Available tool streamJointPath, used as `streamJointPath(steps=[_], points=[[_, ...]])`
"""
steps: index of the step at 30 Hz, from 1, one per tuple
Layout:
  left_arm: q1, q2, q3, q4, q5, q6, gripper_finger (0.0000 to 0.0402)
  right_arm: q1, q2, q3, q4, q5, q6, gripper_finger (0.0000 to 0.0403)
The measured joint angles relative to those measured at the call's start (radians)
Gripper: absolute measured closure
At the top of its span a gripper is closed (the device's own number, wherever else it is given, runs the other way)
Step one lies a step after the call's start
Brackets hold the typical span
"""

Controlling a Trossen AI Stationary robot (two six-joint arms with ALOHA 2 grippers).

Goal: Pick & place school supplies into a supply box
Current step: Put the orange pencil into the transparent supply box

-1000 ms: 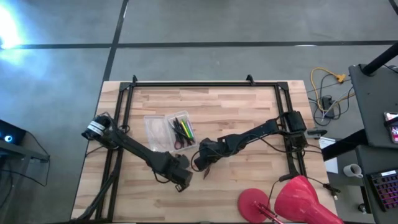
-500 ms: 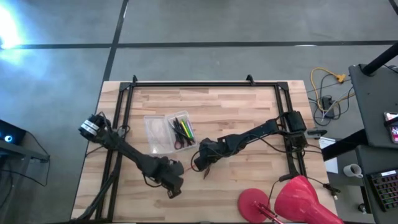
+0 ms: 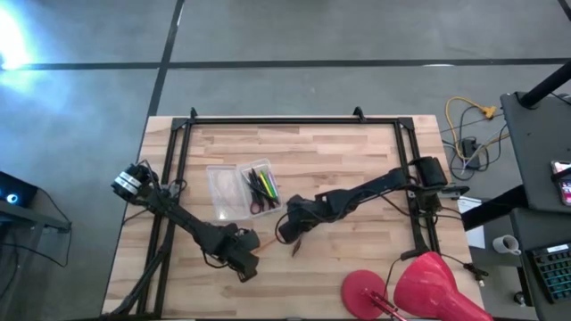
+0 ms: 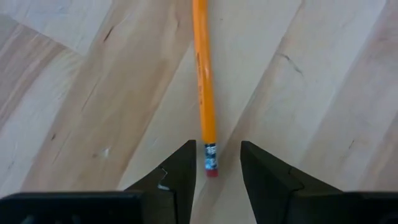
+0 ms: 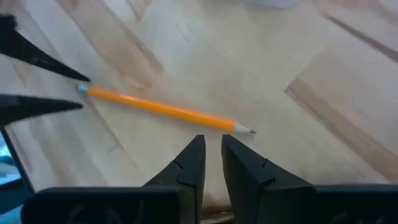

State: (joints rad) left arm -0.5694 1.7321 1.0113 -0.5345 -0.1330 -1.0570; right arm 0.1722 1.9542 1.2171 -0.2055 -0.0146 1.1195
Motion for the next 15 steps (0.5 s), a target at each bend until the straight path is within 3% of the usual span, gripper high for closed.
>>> streamJointPath(steps=[15], points=[[0.003,0.000,-0.009,0.013,-0.001,0.000,0.0292,-0.010,0.059,-0.001,0.039,-0.010,0.033,0.0355]])
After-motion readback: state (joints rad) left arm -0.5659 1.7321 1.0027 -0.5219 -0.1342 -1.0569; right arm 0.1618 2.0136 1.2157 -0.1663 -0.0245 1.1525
